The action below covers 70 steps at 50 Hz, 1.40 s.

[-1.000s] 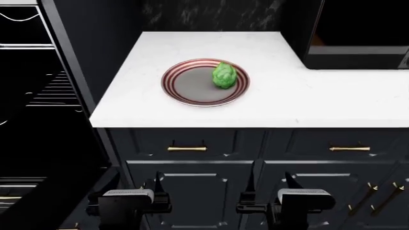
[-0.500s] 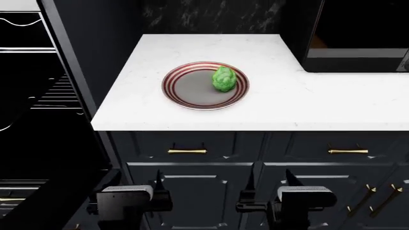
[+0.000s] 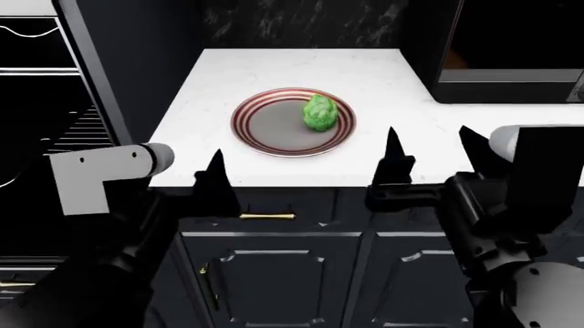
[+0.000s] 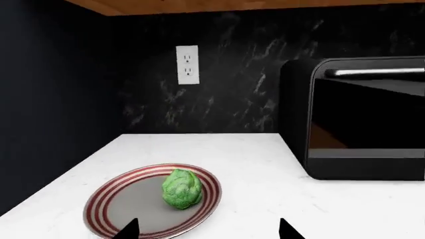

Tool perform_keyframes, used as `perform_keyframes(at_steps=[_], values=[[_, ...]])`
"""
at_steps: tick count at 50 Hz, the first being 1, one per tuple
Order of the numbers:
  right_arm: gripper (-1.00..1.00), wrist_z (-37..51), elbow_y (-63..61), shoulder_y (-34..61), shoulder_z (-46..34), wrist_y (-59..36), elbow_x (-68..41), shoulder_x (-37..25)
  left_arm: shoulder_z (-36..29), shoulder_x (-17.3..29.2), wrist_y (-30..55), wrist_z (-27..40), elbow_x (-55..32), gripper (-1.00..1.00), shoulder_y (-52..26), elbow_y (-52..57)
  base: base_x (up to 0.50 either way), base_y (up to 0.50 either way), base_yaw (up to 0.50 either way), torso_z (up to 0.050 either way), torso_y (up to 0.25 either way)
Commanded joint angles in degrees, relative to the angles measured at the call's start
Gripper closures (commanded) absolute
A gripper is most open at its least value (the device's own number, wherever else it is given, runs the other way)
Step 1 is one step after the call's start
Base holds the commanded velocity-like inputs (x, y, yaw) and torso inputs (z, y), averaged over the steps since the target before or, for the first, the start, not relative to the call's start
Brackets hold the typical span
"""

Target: Place the broccoli on the top rack of the oven.

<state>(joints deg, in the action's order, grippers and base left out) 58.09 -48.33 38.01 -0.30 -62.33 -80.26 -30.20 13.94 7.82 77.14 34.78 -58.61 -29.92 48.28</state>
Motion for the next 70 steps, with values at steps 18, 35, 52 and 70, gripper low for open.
perform_keyframes(at_steps=[18, 35, 52, 70], values=[[-1.00, 6.1, -2.6, 6.0, 2.2, -6.8, -14.2, -6.1, -0.7, 2.5, 4.4, 6.0, -8.2, -1.00, -4.5, 2.1, 0.26, 0.00, 0.00, 0.000, 0.000], [-1.00, 4.6, -2.8, 5.1, 2.1, -6.2, -12.8, -6.6, -1.7, 3.3, 2.8, 8.4, -8.9, -1.00, -4.5, 0.7, 0.27, 0.00, 0.00, 0.000, 0.000], [-1.00, 2.7, -3.2, 3.3, 2.3, -5.3, -11.4, -6.9, -3.6, 4.8, 0.4, 8.5, -8.4, -1.00, -4.1, 0.5, 0.27, 0.00, 0.00, 0.000, 0.000], [-1.00, -0.1, -2.6, 2.3, 0.7, -6.0, -8.4, -6.6, -5.5, 6.0, -2.4, 8.0, -6.9, -1.00, -3.7, -0.6, 0.20, 0.00, 0.00, 0.000, 0.001]])
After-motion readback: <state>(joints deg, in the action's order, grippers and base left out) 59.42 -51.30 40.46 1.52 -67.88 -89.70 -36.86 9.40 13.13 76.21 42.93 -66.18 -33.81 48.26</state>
